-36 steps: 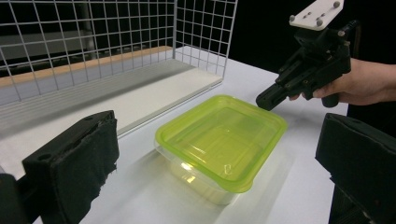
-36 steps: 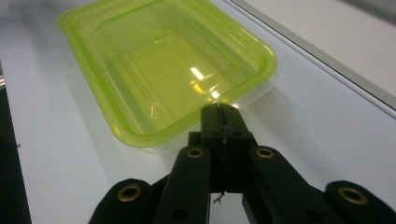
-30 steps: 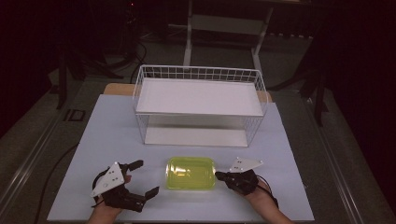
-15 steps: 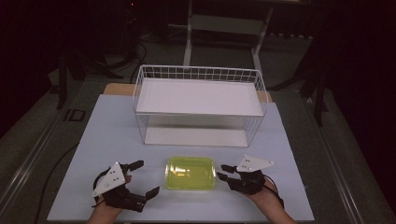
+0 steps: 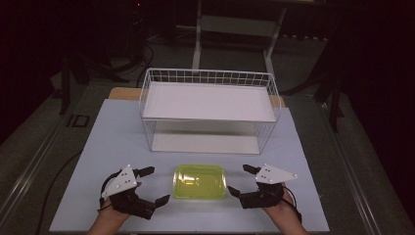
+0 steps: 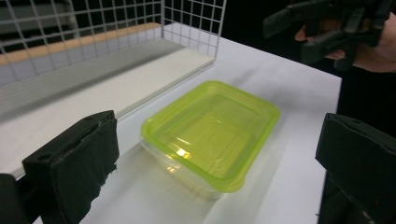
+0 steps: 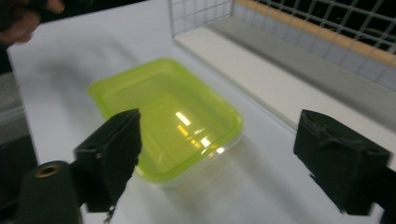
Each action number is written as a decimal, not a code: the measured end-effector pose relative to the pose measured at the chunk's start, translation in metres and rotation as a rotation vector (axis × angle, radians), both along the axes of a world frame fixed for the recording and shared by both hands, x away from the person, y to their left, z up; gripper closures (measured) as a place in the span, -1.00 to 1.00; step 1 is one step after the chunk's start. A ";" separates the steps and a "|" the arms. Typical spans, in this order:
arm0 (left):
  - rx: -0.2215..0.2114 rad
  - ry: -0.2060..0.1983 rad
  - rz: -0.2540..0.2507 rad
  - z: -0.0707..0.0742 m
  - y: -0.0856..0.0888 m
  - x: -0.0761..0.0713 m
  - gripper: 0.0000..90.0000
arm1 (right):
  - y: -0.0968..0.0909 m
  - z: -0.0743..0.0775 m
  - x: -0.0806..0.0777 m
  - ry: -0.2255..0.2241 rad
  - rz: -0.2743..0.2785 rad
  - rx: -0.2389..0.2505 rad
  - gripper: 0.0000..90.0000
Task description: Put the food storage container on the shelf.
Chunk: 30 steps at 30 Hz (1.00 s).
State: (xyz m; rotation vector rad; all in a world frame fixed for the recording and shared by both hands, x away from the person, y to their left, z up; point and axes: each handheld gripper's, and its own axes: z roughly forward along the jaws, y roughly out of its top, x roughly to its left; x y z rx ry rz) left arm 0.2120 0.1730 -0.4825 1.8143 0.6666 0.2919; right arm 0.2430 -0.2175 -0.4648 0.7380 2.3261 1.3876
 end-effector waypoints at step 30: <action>-0.017 0.447 0.114 -0.022 -0.022 0.043 -1.00 | 0.008 -0.018 0.037 0.542 -0.173 0.124 -0.55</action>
